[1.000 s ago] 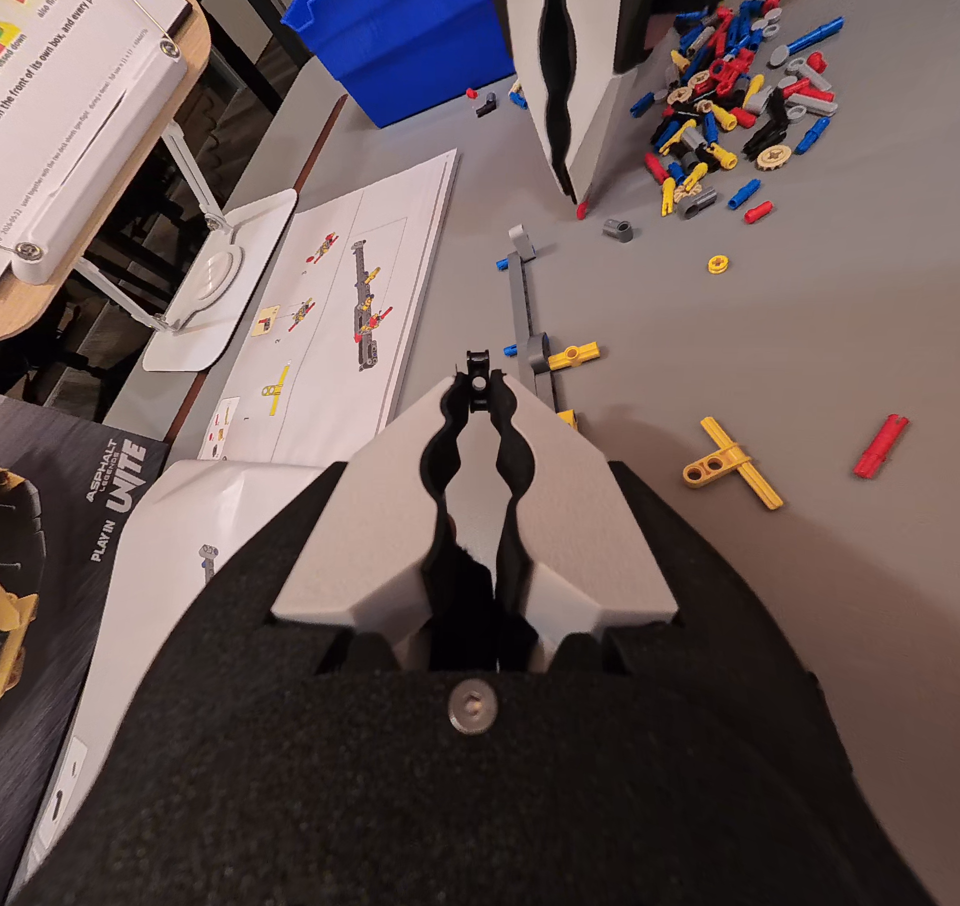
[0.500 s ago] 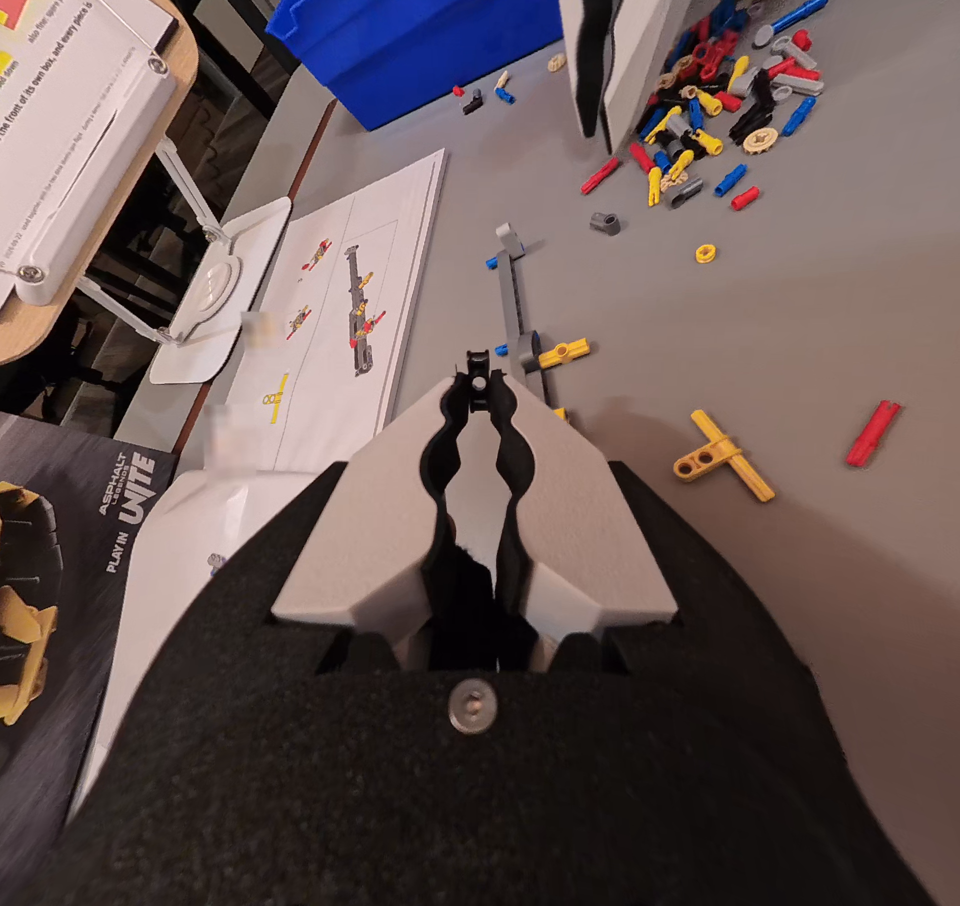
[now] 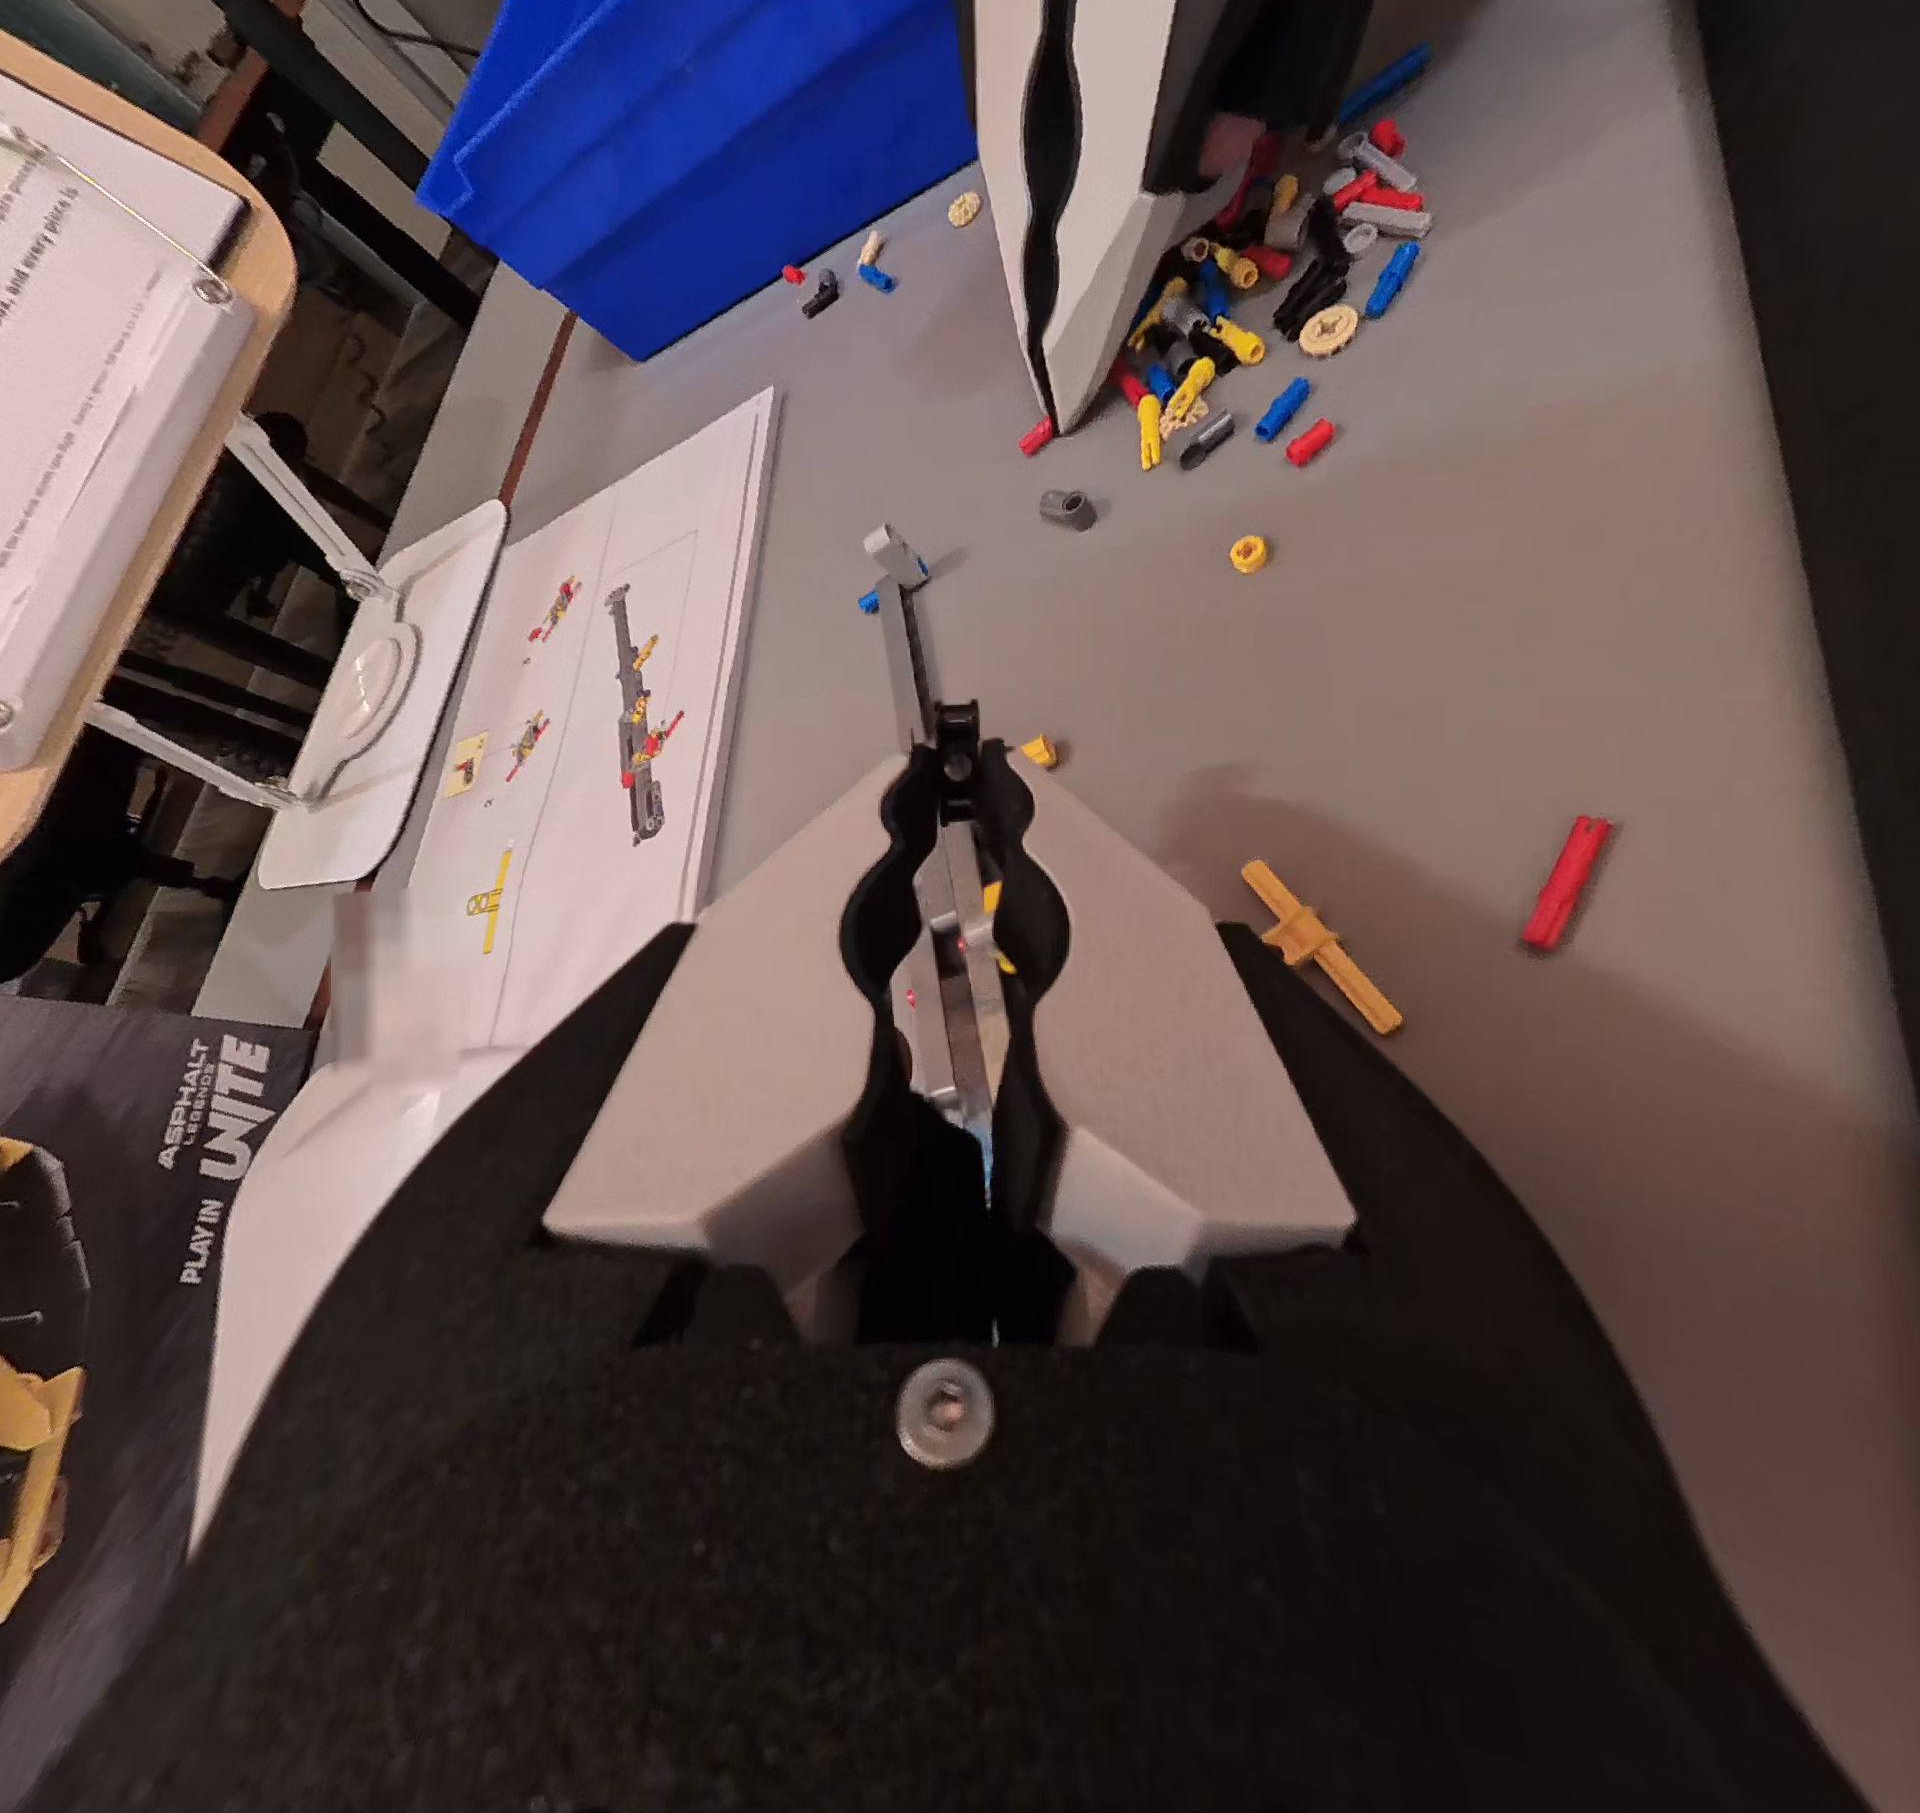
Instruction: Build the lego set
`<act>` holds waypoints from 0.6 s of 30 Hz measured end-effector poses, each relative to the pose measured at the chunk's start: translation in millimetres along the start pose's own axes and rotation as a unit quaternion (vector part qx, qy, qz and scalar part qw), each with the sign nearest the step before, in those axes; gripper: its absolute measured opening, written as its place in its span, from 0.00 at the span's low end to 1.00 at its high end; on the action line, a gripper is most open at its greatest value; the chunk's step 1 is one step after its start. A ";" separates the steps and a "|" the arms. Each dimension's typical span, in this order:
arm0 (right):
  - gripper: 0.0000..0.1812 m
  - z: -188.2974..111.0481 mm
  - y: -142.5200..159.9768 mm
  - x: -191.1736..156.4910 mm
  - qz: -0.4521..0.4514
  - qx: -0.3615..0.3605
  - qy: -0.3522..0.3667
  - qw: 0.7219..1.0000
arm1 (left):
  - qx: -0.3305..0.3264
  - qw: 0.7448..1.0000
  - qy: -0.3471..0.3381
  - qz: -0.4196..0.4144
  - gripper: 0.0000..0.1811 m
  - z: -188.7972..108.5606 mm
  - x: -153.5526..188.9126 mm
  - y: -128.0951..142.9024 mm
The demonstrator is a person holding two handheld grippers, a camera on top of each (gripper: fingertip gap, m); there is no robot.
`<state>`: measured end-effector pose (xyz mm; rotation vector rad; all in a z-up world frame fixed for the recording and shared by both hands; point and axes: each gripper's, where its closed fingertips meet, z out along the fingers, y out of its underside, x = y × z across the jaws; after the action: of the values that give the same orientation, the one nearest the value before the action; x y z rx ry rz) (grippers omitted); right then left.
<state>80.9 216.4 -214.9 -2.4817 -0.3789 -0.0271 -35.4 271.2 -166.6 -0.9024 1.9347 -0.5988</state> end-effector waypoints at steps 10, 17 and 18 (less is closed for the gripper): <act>0.01 -45.1 -95.0 -97.6 -0.009 0.076 -0.165 0.983 | 0.043 0.981 -0.114 0.151 0.03 -13.4 -19.4 -21.2; 0.01 -43.4 -113.7 -97.1 0.099 0.185 -0.133 0.969 | 0.099 0.992 -0.025 -0.077 0.03 -14.9 -18.9 -33.4; 0.01 -43.9 -115.5 -95.6 0.111 0.203 -0.130 0.964 | 0.106 0.990 -0.023 -0.085 0.03 -15.9 -20.5 -33.9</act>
<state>-39.6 253.9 -122.8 -2.1068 -0.1881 0.4300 -30.4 267.2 -124.4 -0.9423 1.7267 -0.8594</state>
